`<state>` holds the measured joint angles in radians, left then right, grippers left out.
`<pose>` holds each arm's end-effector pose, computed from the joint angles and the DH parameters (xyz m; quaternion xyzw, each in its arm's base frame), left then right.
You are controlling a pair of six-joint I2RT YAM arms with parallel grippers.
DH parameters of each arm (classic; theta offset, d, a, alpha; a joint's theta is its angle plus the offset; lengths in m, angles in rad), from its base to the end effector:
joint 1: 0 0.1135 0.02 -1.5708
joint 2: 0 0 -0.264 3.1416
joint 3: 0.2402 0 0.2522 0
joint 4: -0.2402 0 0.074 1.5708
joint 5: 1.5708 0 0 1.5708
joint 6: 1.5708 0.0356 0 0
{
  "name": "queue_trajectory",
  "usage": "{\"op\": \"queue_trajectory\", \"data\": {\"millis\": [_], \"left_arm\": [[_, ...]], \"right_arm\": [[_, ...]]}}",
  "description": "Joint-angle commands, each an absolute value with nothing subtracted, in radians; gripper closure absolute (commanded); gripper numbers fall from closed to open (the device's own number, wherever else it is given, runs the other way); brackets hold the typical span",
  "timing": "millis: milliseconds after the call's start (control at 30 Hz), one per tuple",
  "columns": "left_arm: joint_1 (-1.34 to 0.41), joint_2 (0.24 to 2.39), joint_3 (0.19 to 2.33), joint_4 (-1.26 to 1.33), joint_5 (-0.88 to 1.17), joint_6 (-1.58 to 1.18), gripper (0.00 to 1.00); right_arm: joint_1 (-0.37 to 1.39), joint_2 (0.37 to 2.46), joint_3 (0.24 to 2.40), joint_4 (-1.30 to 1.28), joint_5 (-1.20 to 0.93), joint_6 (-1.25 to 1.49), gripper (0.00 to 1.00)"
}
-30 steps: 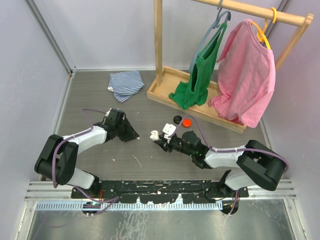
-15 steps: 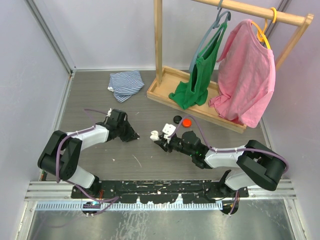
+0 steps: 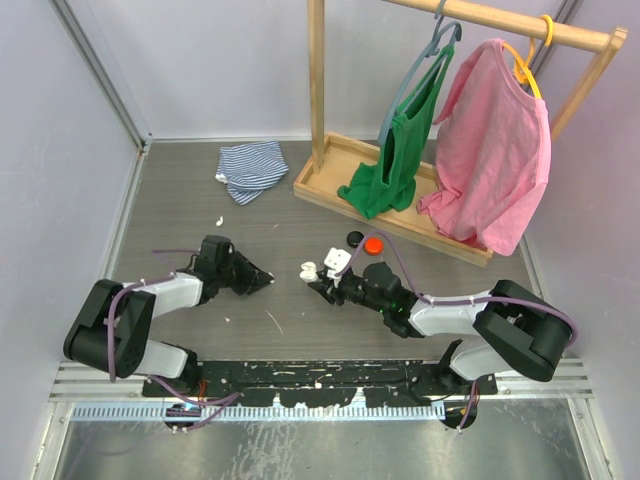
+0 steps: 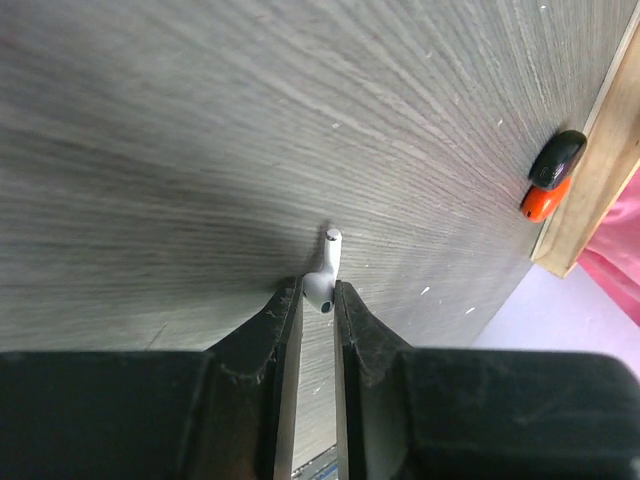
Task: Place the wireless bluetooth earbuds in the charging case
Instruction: Adjust the earbud at the center of the board.
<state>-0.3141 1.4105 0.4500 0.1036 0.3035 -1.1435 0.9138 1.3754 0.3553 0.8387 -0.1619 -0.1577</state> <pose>0.2232 -0.0837 0.1262 -0.3248 0.8690 -0.3357 0.1633 0.1514 0.2057 0.1754 -0.4354 0.6320 0.2932 0.5701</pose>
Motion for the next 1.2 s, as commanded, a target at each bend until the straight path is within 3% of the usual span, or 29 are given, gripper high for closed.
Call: {"op": "queue_trajectory", "data": {"millis": [0,267,533,733,1000,1167], "left_arm": [[-0.276,1.343,0.374,0.096,0.288,-1.226,0.82],[-0.238,1.186,0.296,-0.015,0.201,-1.258,0.74],[-0.234,1.122,0.262,-0.047,0.189,-1.254,0.72],[-0.235,1.092,0.343,-0.179,0.174,-1.162,0.78],[-0.235,1.101,0.534,-0.411,0.05,-0.974,0.71],[-0.236,1.155,0.598,-0.428,0.077,-0.913,0.69]], "right_arm": [[0.919,1.37,0.394,0.883,-0.163,-0.172,0.99],[0.922,1.373,0.397,0.88,-0.166,-0.172,0.99],[0.924,1.376,0.401,0.876,-0.165,-0.174,0.99],[0.928,1.379,0.403,0.87,-0.162,-0.178,0.99],[0.932,1.381,0.407,0.863,-0.157,-0.185,0.99],[0.935,1.38,0.408,0.859,-0.152,-0.19,0.99]]}}
